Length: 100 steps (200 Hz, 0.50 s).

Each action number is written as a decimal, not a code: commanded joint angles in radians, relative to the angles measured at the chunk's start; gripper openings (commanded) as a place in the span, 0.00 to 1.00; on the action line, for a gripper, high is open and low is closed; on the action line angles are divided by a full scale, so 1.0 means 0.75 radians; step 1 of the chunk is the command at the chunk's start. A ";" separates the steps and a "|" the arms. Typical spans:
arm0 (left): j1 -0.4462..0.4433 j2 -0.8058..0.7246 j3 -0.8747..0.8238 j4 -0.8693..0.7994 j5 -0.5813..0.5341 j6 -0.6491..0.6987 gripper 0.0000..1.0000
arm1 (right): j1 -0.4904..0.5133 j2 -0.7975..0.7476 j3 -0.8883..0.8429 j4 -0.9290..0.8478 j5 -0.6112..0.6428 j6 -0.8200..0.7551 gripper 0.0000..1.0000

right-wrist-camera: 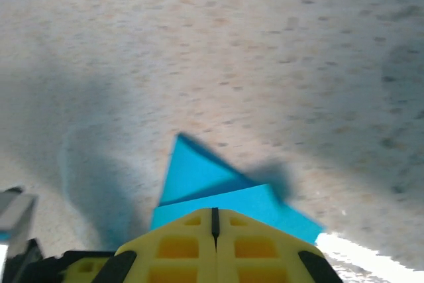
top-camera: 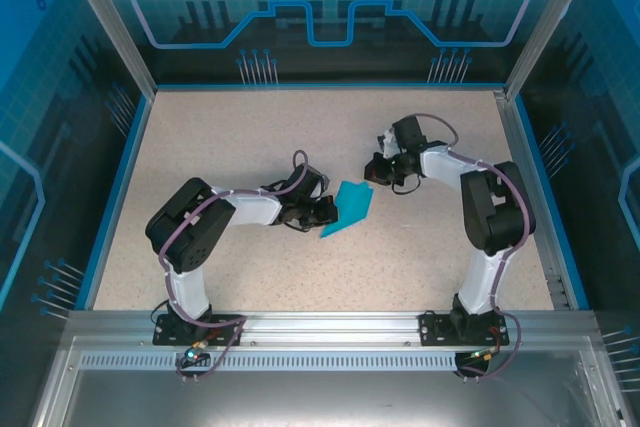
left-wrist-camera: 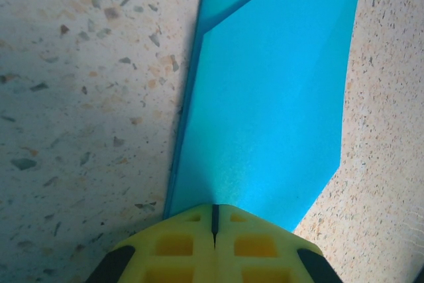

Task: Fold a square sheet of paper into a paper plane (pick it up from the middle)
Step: Fourth fold the wing at the center of the table.

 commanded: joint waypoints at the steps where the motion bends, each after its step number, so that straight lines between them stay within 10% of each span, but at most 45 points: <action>1: -0.014 0.068 -0.020 -0.198 -0.013 0.032 0.00 | 0.092 -0.008 -0.066 0.003 -0.026 0.020 0.02; 100: -0.016 0.071 -0.025 -0.208 -0.016 0.032 0.00 | -0.016 0.198 0.003 0.010 0.011 0.019 0.01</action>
